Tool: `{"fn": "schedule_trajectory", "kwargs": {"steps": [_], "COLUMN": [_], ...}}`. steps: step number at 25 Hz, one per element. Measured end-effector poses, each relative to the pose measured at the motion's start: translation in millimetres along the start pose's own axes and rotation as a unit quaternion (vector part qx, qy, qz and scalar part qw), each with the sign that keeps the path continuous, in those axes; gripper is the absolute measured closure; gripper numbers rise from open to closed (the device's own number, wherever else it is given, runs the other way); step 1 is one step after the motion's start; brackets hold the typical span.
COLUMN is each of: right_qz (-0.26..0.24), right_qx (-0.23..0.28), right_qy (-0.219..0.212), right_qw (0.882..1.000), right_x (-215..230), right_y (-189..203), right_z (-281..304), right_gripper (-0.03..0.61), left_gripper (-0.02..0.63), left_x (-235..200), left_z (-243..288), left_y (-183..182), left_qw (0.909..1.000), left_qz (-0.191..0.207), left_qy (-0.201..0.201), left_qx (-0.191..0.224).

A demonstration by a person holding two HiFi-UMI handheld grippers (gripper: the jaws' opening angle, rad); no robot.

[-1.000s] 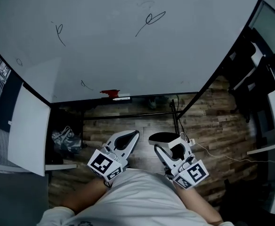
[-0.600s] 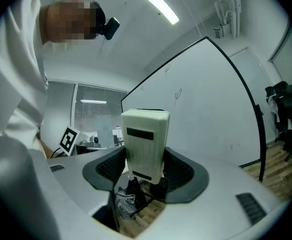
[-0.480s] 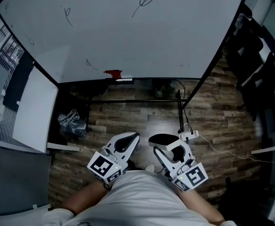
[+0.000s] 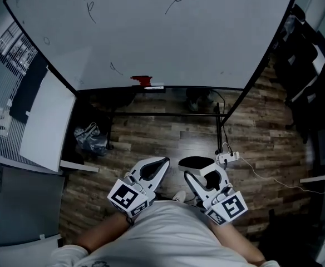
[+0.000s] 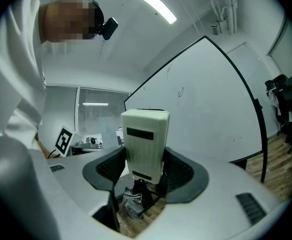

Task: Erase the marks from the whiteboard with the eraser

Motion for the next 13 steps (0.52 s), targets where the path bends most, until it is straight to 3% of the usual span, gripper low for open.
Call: {"fn": "schedule_trajectory", "kwargs": {"steps": [13], "right_qz": [0.01], "right_qx": [0.005], "right_qy": [0.011], "right_qw": [1.0], "right_x": [-4], "right_y": [4], "right_z": [-19], "right_gripper": [0.336], "left_gripper": [0.607], "left_x": [23], "left_z": [-2], "left_y": [11], "left_qw": [0.9999], "left_qz": [-0.002], "left_qy": [0.012], "left_qx": [0.001]}}
Point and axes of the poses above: the fingertips, and each gripper's own axes: z forward along the fingers, x to its right, y out of its underside, the point moved 10 cm from there along -z, backward along the fingers, and after that the axes turned 10 degrees about -y, right-handed, at the moved point
